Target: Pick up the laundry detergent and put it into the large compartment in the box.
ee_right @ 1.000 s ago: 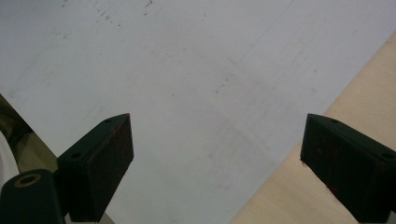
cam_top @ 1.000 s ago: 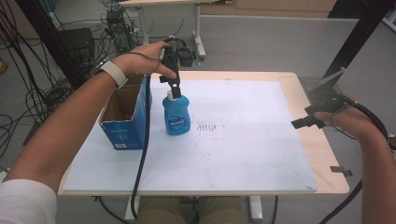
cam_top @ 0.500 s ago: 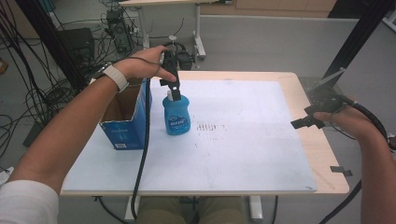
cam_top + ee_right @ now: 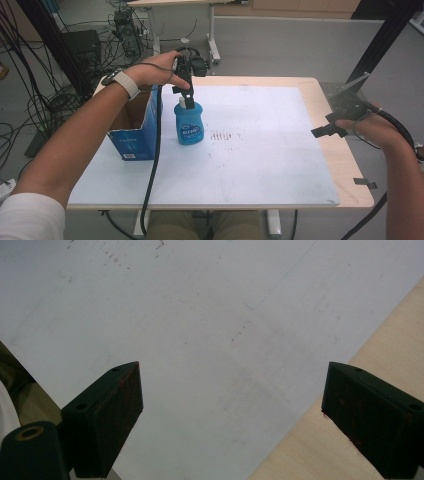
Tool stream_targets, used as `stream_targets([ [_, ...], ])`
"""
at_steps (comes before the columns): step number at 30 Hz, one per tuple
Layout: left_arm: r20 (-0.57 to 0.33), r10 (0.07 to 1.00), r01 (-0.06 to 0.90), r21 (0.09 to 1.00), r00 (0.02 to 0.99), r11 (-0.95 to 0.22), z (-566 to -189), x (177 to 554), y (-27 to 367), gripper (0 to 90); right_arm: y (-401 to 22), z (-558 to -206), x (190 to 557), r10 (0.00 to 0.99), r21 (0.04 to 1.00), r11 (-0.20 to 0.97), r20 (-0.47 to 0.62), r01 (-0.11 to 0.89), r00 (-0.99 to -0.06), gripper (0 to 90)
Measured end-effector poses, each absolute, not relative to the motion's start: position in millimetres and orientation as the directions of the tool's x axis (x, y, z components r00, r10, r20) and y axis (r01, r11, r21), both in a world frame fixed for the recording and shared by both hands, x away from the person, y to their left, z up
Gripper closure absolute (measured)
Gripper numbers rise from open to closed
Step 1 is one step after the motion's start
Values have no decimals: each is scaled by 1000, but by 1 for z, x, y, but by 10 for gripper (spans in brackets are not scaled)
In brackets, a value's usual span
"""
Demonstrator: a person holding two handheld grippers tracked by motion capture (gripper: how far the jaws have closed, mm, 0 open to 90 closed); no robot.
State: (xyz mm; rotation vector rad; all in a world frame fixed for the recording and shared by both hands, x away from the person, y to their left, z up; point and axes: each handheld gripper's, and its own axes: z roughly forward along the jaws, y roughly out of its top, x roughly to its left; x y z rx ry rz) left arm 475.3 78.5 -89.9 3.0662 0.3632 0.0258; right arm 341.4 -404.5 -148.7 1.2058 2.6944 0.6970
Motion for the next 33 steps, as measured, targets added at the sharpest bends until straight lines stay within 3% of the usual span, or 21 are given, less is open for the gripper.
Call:
stream_targets([
  [33,5,245,244,50,970,-968,-99,478,78,78,-410,-150,338,736,453,571,87,684,-672,96],
])
